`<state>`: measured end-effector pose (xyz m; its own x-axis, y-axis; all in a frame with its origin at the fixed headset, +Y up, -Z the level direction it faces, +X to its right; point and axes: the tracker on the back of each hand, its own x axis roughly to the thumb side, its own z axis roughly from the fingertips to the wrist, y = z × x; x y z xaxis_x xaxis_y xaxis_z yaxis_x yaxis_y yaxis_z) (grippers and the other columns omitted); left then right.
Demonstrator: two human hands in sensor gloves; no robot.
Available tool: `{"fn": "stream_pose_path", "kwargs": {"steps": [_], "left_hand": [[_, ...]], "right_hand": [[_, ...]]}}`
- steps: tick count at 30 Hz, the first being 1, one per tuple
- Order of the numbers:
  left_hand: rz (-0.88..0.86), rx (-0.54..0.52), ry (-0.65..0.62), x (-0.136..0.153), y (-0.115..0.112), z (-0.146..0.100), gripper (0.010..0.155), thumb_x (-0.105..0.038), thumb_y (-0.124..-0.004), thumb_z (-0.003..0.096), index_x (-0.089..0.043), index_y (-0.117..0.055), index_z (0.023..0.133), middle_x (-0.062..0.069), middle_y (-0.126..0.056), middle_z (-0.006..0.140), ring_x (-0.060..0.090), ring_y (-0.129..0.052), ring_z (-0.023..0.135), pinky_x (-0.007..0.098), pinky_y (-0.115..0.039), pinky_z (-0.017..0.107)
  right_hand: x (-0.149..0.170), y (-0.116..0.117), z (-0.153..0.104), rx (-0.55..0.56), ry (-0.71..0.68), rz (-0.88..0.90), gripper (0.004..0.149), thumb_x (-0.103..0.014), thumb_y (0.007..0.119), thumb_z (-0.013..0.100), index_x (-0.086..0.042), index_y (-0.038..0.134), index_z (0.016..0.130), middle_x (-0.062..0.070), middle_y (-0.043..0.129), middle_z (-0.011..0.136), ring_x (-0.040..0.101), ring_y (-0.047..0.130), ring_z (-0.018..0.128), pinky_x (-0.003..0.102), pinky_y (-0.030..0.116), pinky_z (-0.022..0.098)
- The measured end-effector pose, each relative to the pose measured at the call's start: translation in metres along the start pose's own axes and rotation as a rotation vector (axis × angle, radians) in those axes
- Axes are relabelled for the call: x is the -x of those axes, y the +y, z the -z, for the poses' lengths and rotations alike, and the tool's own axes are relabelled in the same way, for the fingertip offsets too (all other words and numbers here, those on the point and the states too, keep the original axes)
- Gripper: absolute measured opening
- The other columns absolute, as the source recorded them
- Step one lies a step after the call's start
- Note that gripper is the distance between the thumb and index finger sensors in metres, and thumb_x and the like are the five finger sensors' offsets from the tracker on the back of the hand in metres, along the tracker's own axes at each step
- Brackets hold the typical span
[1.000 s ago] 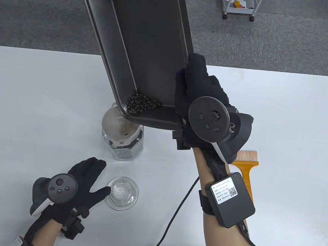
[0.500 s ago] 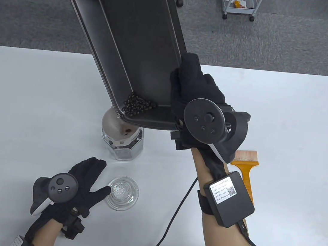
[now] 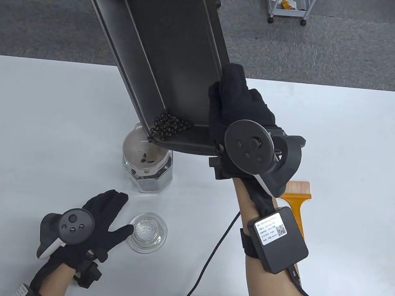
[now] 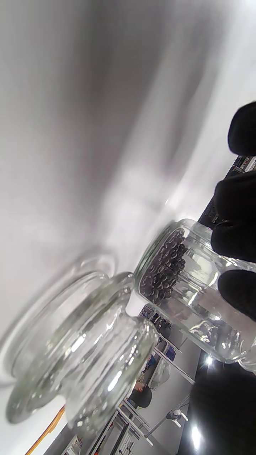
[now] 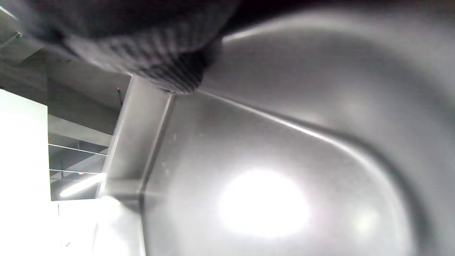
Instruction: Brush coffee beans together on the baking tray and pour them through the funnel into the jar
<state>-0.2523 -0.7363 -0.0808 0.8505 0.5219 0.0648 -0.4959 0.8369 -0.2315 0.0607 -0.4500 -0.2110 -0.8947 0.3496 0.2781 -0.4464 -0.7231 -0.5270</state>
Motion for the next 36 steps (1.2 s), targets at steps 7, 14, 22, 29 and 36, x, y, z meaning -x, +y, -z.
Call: {"fn": "stream_pose_path", "kwargs": {"steps": [7,14,22,29,36], "left_hand": [[-0.003,0.002,0.004,0.0005,-0.0001,0.0004,0.083,-0.078,-0.077,0.0445,-0.043,-0.045,0.112,-0.002,-0.049,0.124,0.033,-0.052,0.115,0.063,-0.049,0.080],[0.004,0.001,0.001,-0.0001,0.0002,-0.0002,0.083,-0.078,-0.077,0.0446,-0.043,-0.045,0.112,-0.002,-0.049,0.124,0.033,-0.052,0.115,0.063,-0.049,0.080],[-0.003,0.004,0.002,-0.0001,0.0002,0.0002,0.083,-0.078,-0.077,0.0447,-0.043,-0.045,0.112,-0.002,-0.049,0.124,0.033,-0.052,0.115,0.063,-0.049,0.080],[0.001,0.003,-0.001,-0.0004,-0.0003,-0.0001,0.083,-0.078,-0.077,0.0447,-0.043,-0.045,0.112,-0.002,-0.049,0.124,0.033,-0.051,0.115,0.063,-0.049,0.080],[-0.004,0.004,0.001,-0.0002,-0.0005,0.0000,0.083,-0.078,-0.077,0.0448,-0.043,-0.044,0.112,-0.002,-0.048,0.124,0.033,-0.051,0.115,0.063,-0.049,0.080]], "right_hand": [[-0.0034,0.0013,-0.0015,0.001,-0.022,-0.010,0.026,-0.035,0.091,0.065,-0.042,0.073,0.084,-0.007,0.096,0.082,0.010,0.100,0.041,0.005,0.096,0.018],[-0.0027,0.0042,-0.0026,0.013,-0.031,0.009,0.026,-0.035,0.091,0.065,-0.041,0.074,0.083,-0.007,0.096,0.081,0.011,0.100,0.040,0.005,0.096,0.018],[-0.0060,0.0015,-0.0033,0.060,-0.049,0.027,0.025,-0.034,0.092,0.064,-0.042,0.075,0.081,-0.007,0.097,0.080,0.011,0.100,0.039,0.007,0.096,0.018],[-0.0074,-0.0009,-0.0034,0.059,-0.042,0.030,0.024,-0.034,0.092,0.065,-0.041,0.076,0.081,-0.007,0.097,0.079,0.011,0.100,0.038,0.006,0.097,0.018],[-0.0060,-0.0017,-0.0042,0.051,-0.047,0.044,0.024,-0.035,0.092,0.065,-0.042,0.076,0.081,-0.007,0.097,0.079,0.011,0.100,0.038,0.006,0.097,0.018]]}}
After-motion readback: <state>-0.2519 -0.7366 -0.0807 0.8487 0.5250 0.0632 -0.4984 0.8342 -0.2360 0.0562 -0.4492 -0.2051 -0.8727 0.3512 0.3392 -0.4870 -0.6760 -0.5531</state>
